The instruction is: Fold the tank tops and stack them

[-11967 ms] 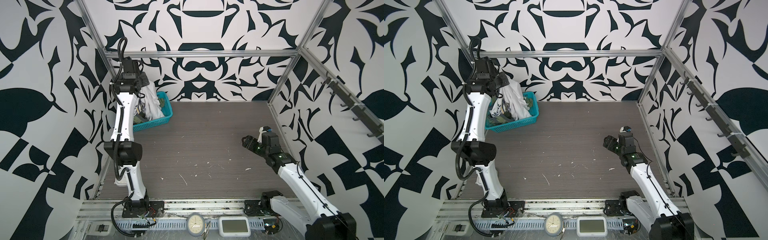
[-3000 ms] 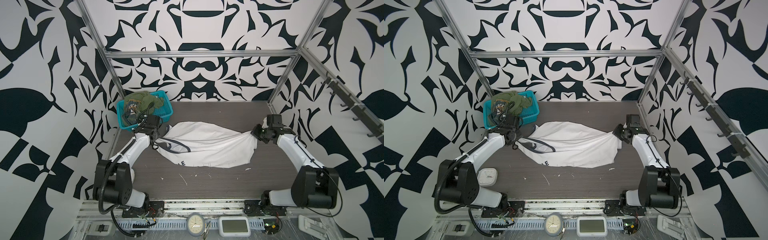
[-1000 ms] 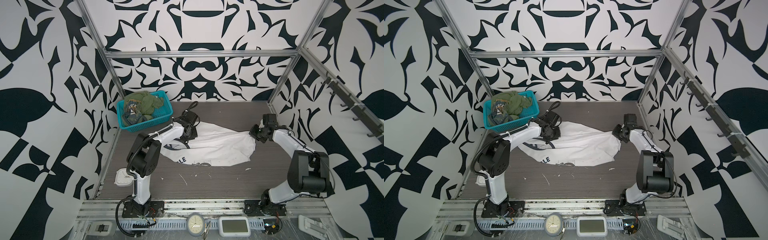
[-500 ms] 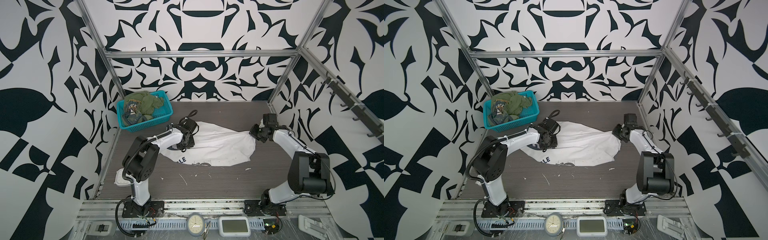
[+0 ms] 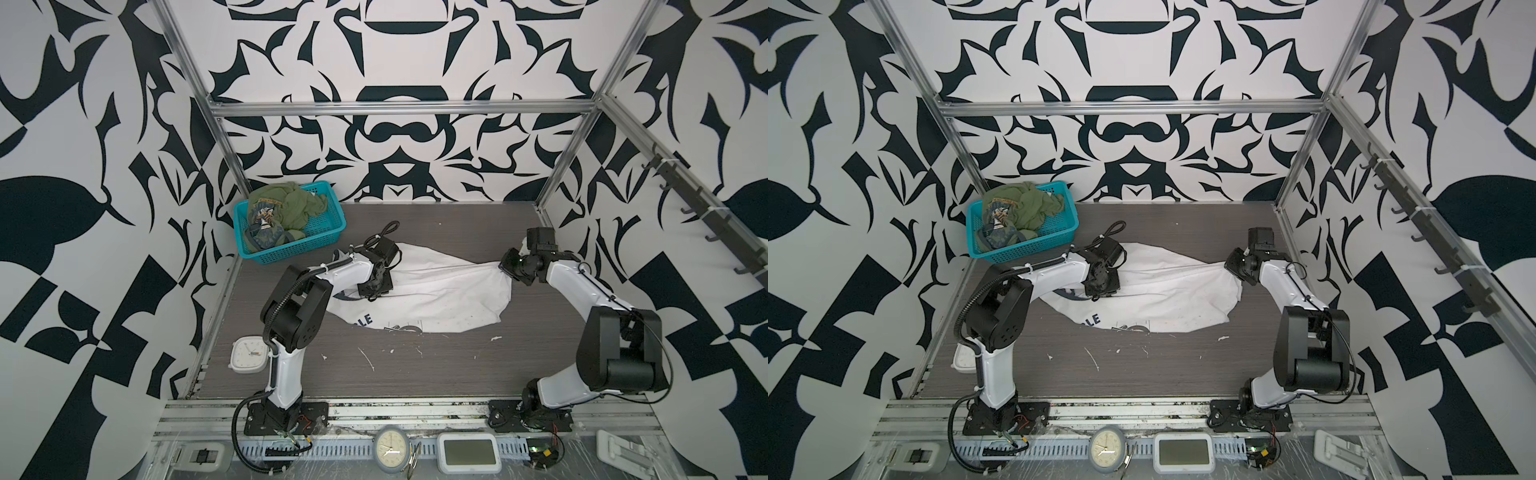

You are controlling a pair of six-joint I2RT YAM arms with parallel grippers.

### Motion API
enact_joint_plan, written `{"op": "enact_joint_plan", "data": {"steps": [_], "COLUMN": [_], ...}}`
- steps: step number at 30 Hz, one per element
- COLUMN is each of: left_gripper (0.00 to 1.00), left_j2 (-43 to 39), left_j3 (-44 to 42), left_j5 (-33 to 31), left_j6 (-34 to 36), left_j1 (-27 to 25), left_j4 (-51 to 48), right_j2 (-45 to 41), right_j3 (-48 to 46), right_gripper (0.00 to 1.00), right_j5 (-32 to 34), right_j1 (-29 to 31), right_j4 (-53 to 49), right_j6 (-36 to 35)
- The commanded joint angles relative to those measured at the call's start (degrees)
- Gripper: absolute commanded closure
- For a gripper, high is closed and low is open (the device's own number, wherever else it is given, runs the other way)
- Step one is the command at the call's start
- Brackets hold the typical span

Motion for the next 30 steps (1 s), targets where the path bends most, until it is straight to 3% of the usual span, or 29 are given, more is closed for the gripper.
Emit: {"op": "enact_joint_plan", "data": {"steps": [1, 9, 20, 30], "left_gripper": [0.74, 0.86, 0.87, 0.90], "left_j2": [0.24, 0.87, -1.97, 4.19], "left_j3": [2.87, 7.39, 8.86, 18.56], "left_j5": [-2.22, -4.40, -5.15, -6.42], "left_j6": [0.67, 3.04, 4.58, 5.77], "left_j1": [0.21, 0.21, 0.36, 6.46], "left_j4": [-1.38, -2.92, -2.95, -4.43], "right_j2": [-1.71, -1.48, 0.11, 9.02], "right_j3": [-0.32, -0.41, 0.59, 8.86], "right_gripper": [0.90, 0.90, 0.90, 0.91], "right_j5": [0.26, 0.26, 1.04, -0.87], "right_j1": [0.00, -0.07, -0.08, -0.07], "right_j4": [0.38, 0.51, 0.90, 1.51], "right_j6": [-0.91, -0.90, -0.56, 1.18]}}
